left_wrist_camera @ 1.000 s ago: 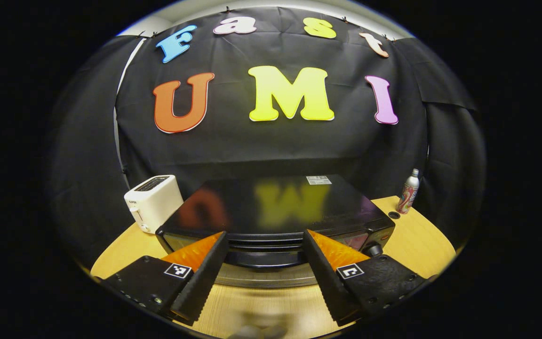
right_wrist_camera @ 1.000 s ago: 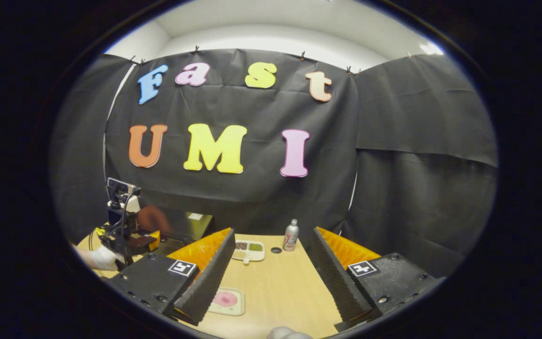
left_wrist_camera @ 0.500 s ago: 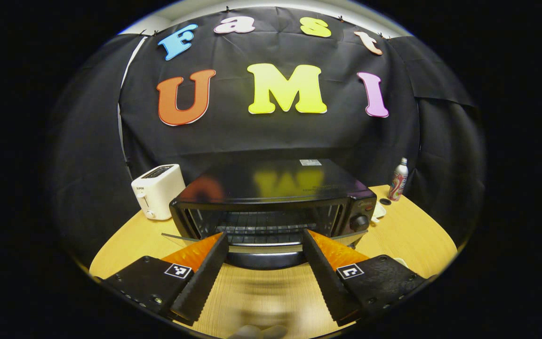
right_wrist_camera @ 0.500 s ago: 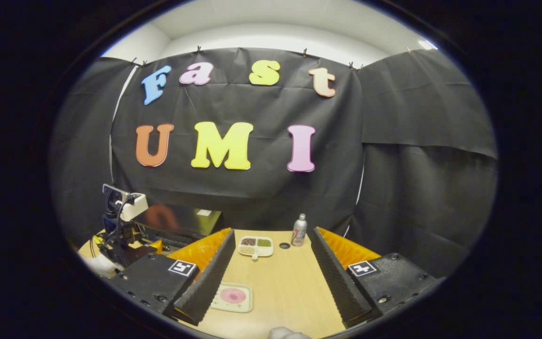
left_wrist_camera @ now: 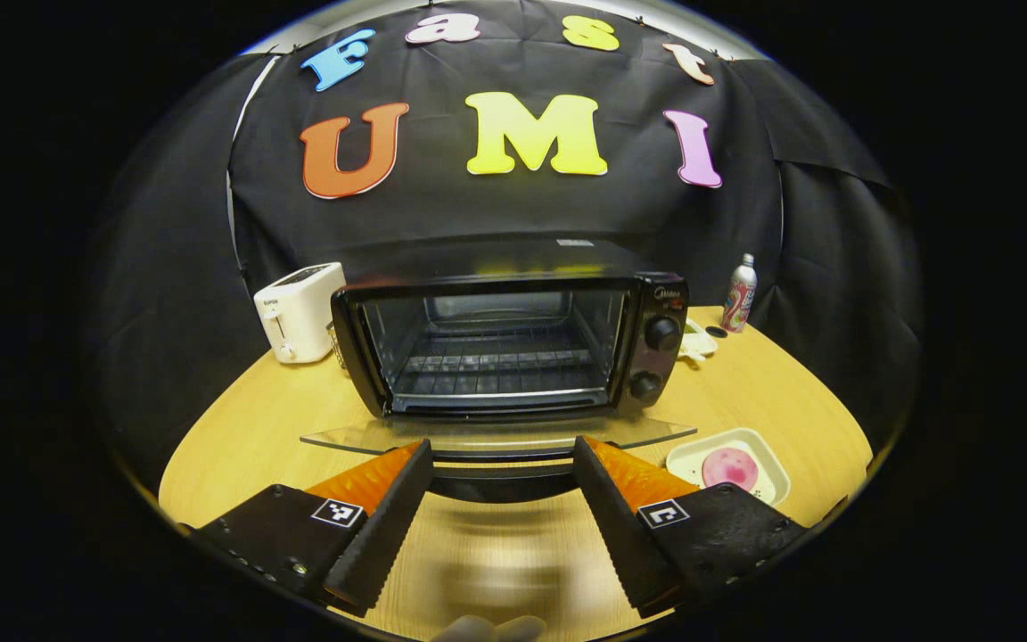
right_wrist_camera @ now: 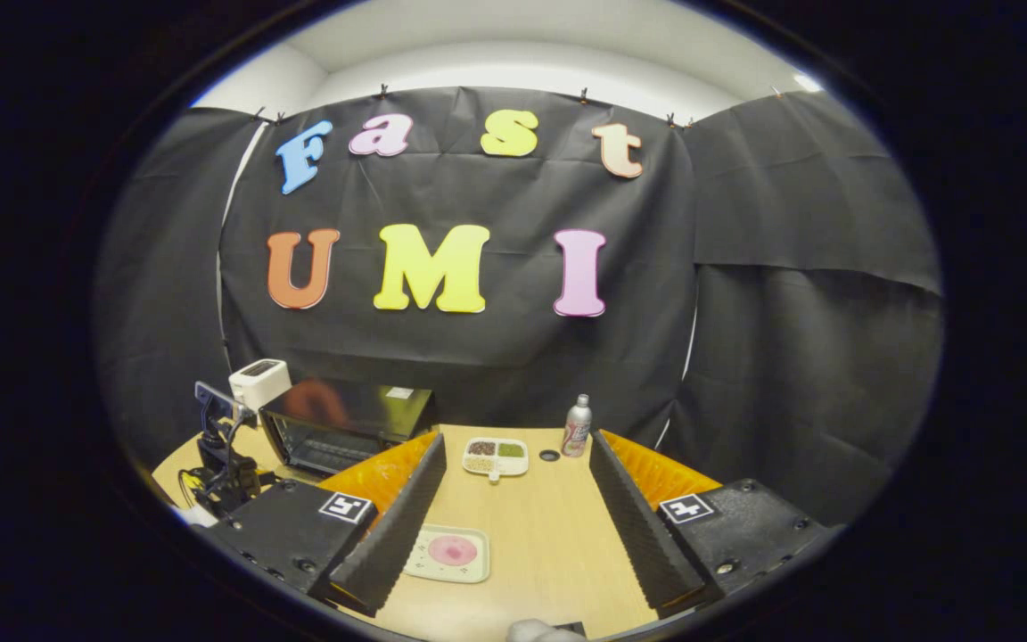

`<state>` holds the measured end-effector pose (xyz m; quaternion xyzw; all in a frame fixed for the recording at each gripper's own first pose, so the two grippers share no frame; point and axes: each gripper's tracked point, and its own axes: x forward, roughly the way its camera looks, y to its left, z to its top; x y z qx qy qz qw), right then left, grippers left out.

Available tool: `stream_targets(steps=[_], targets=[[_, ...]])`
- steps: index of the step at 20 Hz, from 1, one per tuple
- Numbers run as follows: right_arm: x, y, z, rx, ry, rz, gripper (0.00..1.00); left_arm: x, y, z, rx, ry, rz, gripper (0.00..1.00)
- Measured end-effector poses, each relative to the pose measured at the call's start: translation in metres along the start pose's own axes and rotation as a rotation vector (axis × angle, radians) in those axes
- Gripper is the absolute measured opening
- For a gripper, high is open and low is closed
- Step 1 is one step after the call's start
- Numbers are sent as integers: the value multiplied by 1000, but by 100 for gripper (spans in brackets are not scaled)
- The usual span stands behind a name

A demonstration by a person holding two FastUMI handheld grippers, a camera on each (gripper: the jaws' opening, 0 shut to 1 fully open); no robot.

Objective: Open the electric oven with the left hand, put the food in, and close the electric oven.

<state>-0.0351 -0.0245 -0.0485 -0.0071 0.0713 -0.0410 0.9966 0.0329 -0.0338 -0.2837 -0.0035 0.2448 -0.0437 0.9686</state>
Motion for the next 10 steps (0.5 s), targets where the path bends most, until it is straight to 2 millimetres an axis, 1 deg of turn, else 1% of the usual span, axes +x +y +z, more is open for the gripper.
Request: stream_targets(steps=[3,6,7,9,10], targets=[[0,2,-4,-1,12,1,100,-3,-2,-26,-13,57,0,96],[0,2,-9,-8,21,-2,100,-1,-5,-53,-15,125,-3,96],[-1,2,-9,-11,24,-3,100,0,-4,-61,-38,149,-3,96],[-2,-1,-13,-17,34,-6,100,7,-5,-70,-88,181,-1,96],[-3,-3,-15,-19,39,-12,100,8,-5,-79,-100,221,0,96]])
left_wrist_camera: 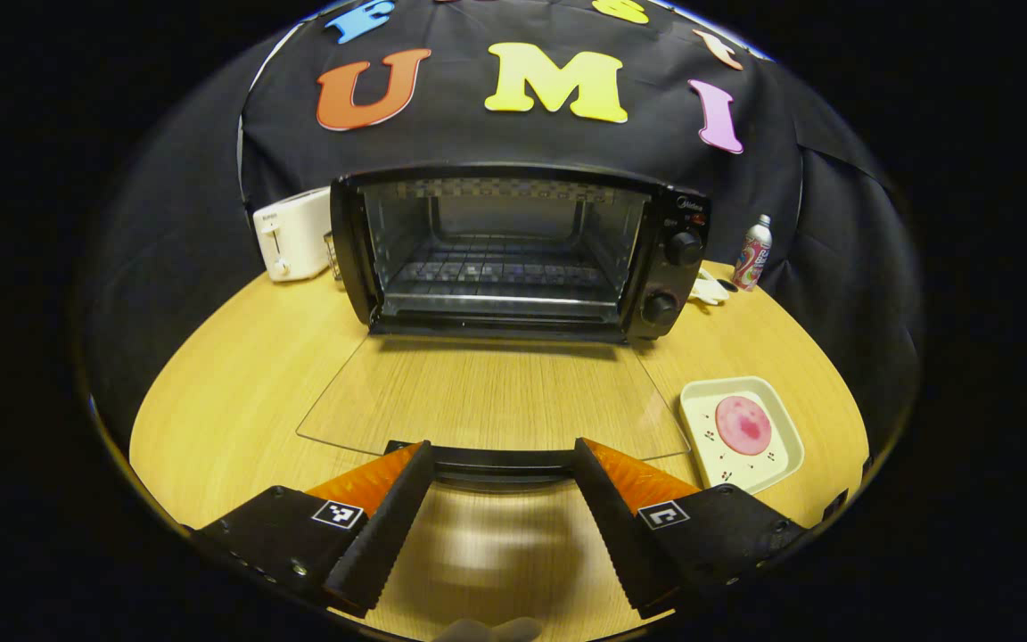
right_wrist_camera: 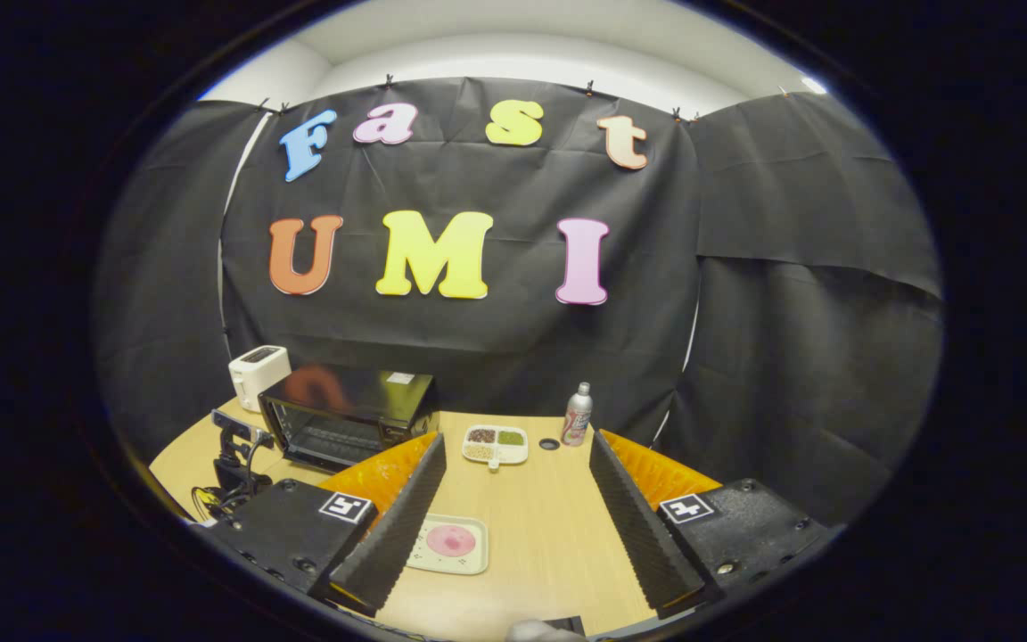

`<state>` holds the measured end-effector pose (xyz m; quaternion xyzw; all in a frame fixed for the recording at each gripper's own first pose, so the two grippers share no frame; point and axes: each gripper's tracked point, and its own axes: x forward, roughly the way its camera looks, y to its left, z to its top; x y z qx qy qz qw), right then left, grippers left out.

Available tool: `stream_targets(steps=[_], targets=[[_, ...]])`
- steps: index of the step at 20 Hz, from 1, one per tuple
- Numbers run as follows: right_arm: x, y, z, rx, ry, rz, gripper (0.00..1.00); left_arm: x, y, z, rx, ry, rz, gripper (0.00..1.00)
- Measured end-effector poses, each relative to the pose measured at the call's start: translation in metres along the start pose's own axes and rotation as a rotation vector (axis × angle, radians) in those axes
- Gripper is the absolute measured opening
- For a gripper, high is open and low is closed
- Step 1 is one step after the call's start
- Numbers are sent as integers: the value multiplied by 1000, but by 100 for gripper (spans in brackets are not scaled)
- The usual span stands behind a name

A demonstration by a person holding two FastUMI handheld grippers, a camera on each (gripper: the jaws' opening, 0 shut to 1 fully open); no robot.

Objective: Open the electric oven with the left hand, put the food in, and close the electric oven.

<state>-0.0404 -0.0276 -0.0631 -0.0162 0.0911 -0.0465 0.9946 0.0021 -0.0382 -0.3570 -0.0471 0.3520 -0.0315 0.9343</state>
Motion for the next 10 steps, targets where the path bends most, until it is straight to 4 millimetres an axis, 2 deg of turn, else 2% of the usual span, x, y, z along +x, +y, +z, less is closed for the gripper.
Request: stream_targets(steps=[2,6,10], targets=[[-1,-5,-6,-6,12,-13,100,4,-2,-3,6,2,-1,96],[1,-14,-25,-12,52,-29,100,3,-3,-24,85,41,4,96],[9,-18,-41,1,85,-18,100,0,-3,-12,70,-5,4,96]])
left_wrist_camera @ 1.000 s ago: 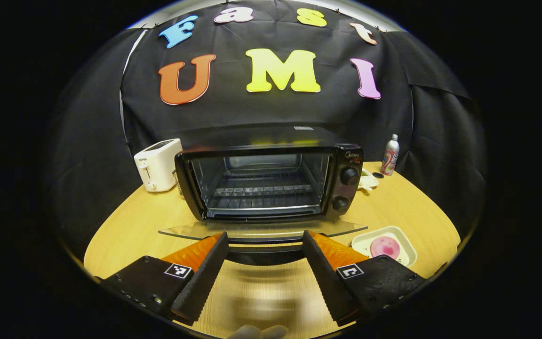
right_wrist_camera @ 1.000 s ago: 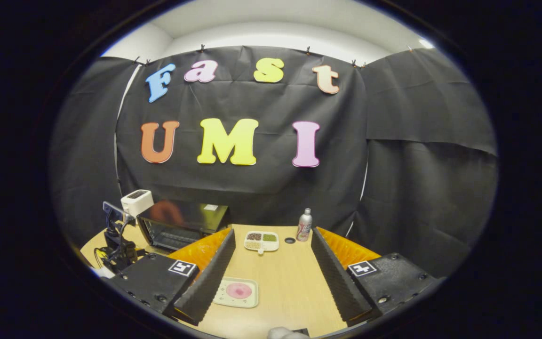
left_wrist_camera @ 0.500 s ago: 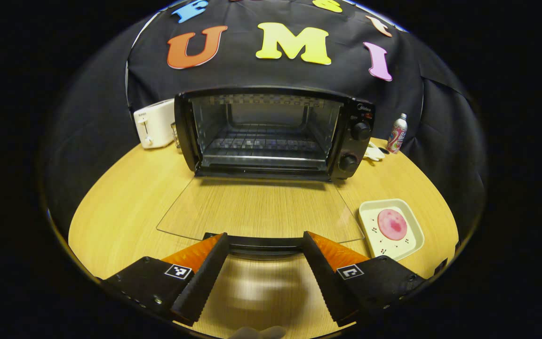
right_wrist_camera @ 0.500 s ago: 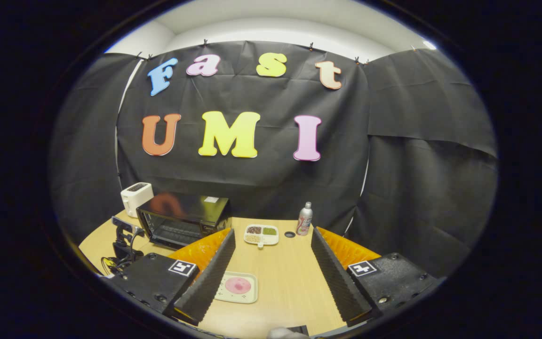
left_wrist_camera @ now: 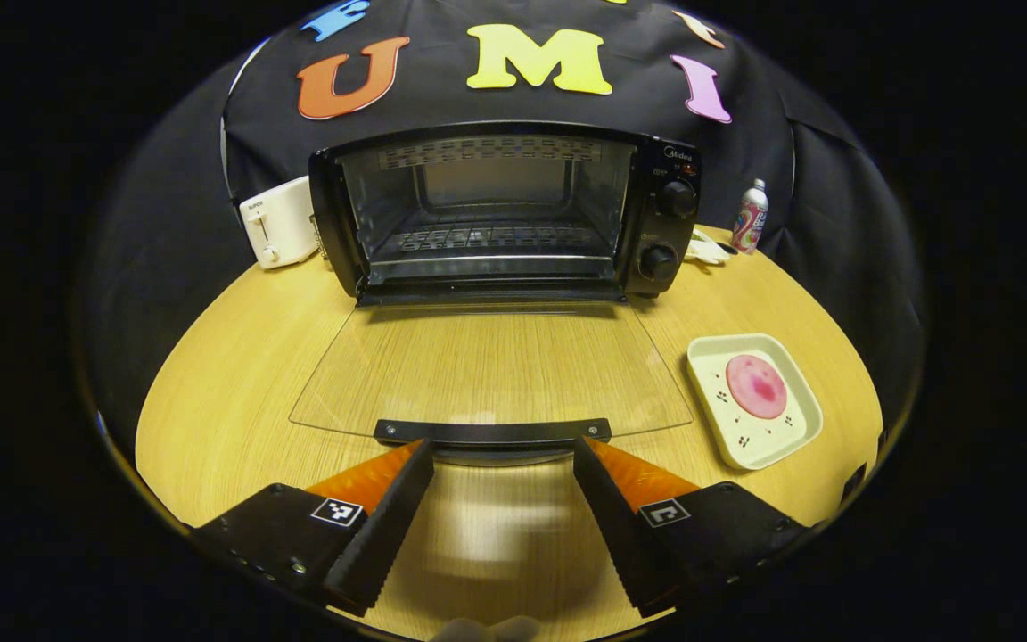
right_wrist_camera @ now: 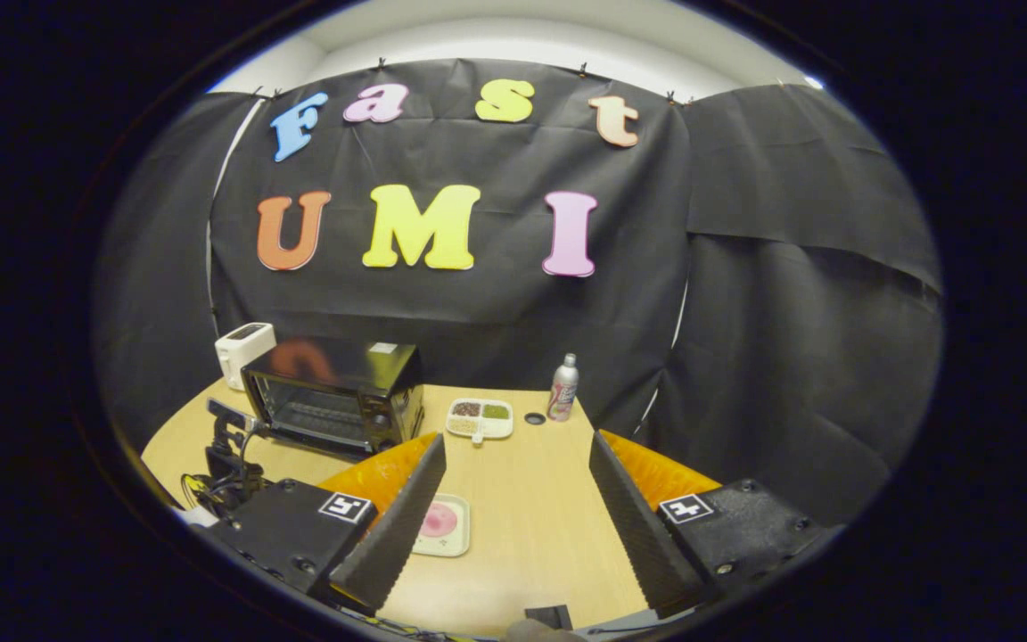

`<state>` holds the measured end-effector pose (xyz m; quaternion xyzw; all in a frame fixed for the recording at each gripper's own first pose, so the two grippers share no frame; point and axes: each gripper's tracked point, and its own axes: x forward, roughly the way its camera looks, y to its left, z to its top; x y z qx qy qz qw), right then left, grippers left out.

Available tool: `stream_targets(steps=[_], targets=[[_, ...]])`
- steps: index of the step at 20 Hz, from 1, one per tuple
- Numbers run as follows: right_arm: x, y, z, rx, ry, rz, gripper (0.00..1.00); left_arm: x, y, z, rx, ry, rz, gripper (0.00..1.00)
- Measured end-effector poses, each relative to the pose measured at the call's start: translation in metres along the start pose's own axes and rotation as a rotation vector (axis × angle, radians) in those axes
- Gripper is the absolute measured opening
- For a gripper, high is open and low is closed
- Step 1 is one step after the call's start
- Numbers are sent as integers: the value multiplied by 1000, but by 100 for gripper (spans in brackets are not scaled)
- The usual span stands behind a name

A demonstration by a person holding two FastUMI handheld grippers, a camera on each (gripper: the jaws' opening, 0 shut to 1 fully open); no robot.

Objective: Open the electric oven with the left hand, put the food in, and close the electric oven.

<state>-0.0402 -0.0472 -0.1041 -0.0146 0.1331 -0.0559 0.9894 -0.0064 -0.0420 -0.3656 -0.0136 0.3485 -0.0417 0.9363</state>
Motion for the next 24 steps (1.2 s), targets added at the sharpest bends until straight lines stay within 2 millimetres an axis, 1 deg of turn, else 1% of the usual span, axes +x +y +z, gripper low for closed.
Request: stream_targets(steps=[3,5,7,9,10,11,12,13,14,15,16,17,18,19,20,21,22,24], targets=[[16,2,-20,2,51,32,100,-14,5,18,16,-63,8,96],[32,2,-42,4,109,53,100,-30,9,32,20,-109,16,96],[55,7,-72,5,193,89,99,-49,11,45,14,-153,22,96],[77,14,-104,7,280,135,91,-71,5,61,-6,-198,3,96],[90,17,-119,3,321,158,92,-82,4,69,-13,-222,-1,96],[103,21,-133,-4,355,182,87,-93,3,78,-21,-244,-3,96],[112,25,-148,-8,398,206,88,-104,2,87,-32,-267,1,96],[123,29,-161,-4,434,236,84,-114,0,94,-39,-286,7,96],[133,32,-177,0,487,256,77,-123,0,101,-37,-303,21,96],[143,38,-188,14,526,283,79,-131,1,107,-35,-316,43,96],[152,46,-199,32,565,314,76,-140,1,113,-34,-324,62,96],[162,52,-206,45,604,334,70,-146,1,118,-38,-336,86,96],[172,54,-215,56,636,351,62,-152,0,123,-43,-352,100,96],[180,56,-222,55,662,369,51,-156,0,124,-53,-354,126,96],[187,59,-231,44,693,376,50,-159,0,122,-67,-346,153,96],[194,62,-236,43,718,390,45,-163,0,119,-88,-339,177,96],[200,65,-242,37,752,403,43,-168,-4,118,-108,-342,196,96],[204,65,-256,17,817,408,38,-177,-6,114,-132,-336,231,96]])
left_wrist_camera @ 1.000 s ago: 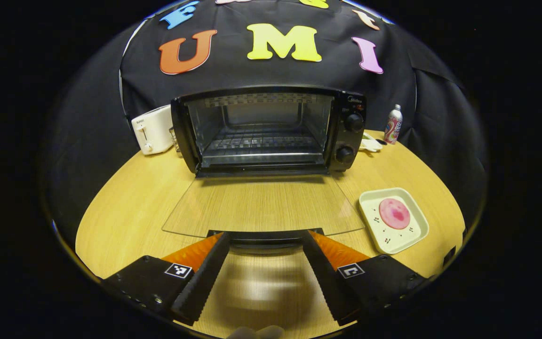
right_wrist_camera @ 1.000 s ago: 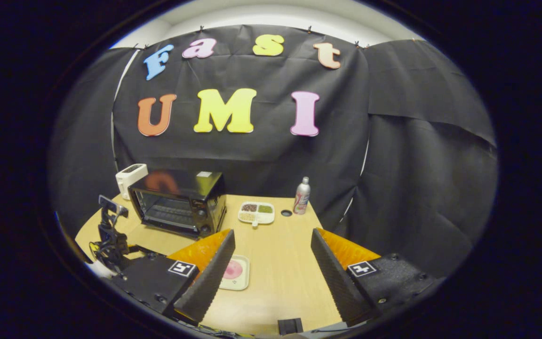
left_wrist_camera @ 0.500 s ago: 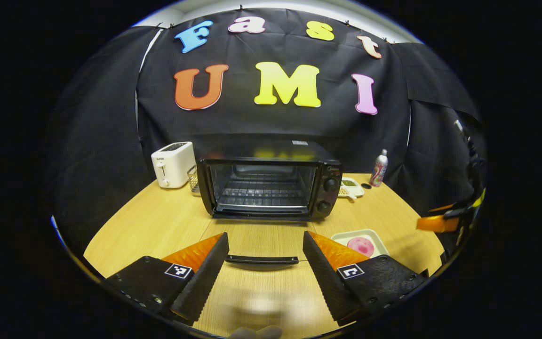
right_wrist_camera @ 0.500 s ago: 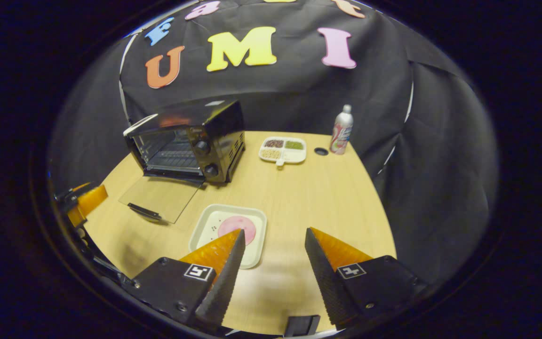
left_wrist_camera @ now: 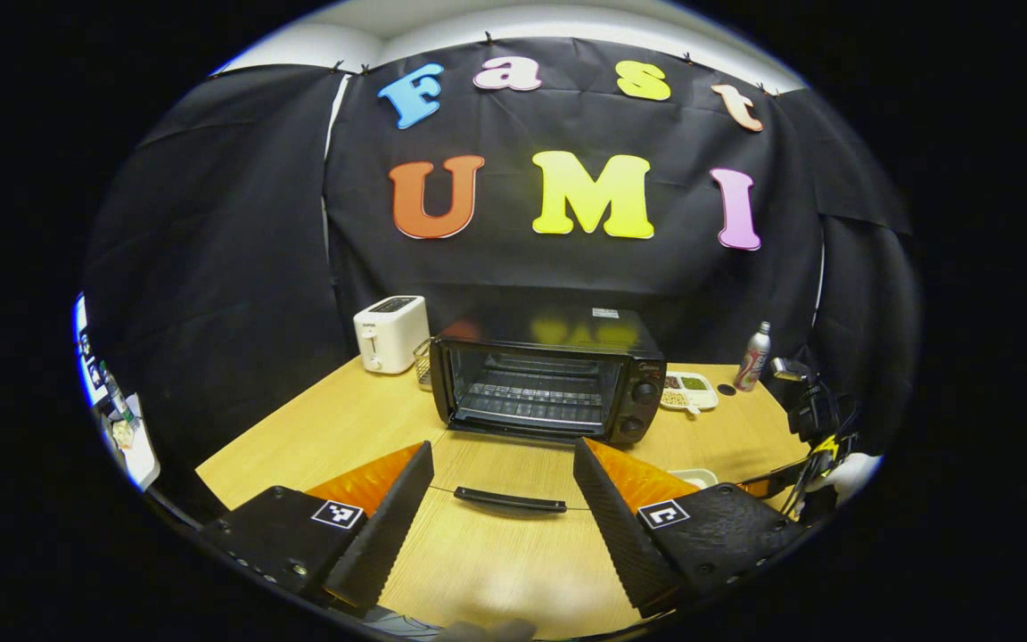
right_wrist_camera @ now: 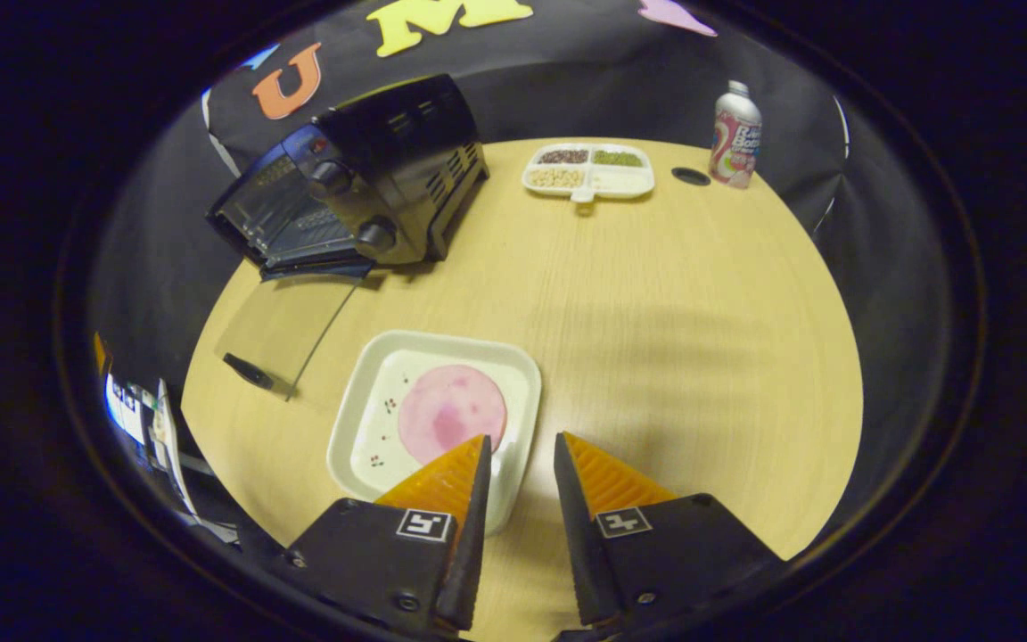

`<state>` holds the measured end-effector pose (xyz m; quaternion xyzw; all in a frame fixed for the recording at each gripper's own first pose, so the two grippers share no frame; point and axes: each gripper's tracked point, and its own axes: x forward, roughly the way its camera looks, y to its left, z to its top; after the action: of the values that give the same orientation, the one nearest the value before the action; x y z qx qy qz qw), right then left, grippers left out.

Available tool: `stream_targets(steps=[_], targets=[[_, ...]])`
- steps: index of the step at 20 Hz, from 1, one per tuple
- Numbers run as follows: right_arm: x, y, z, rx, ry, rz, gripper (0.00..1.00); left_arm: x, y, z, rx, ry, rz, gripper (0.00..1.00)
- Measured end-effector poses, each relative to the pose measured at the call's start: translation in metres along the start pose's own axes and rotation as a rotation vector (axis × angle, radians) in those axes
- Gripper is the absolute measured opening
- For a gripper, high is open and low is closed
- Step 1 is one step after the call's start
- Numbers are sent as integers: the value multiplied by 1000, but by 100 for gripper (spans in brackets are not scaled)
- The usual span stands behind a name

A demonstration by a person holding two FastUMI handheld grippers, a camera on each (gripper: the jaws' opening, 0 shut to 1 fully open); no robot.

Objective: Open the electric oven with the left hand, put the food in, and close the electric oven.

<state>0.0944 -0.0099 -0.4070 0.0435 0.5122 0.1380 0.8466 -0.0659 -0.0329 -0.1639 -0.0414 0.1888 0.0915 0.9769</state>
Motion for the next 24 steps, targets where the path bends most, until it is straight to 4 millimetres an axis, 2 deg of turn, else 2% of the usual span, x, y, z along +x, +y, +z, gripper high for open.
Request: stream_targets(steps=[2,3,5,7,9,11,12,14,16,18,24], targets=[[0,-2,-4,8,49,0,33,-8,-4,-1,-1,3,24,96],[6,-6,-4,15,82,-15,30,-12,-6,1,-5,-3,31,96],[3,-7,-5,18,143,-41,29,-18,-7,5,-27,-12,33,96],[5,-9,-2,30,207,-84,28,-19,-5,7,-50,-20,31,96],[6,-11,0,41,245,-105,15,-17,-4,8,-62,-29,22,96],[5,-10,0,39,272,-106,15,-15,-2,10,-66,-38,0,96],[5,-9,0,45,282,-105,11,-13,-1,10,-67,-39,-14,96],[5,-9,1,70,300,-104,5,-8,5,11,-74,-45,-46,96],[6,-8,1,85,316,-99,6,-5,13,9,-85,-42,-75,96],[6,-8,1,83,321,-72,1,-5,22,10,-84,-43,-101,96],[-2,3,-13,244,258,172,4,-5,52,22,-39,-43,-159,96]])
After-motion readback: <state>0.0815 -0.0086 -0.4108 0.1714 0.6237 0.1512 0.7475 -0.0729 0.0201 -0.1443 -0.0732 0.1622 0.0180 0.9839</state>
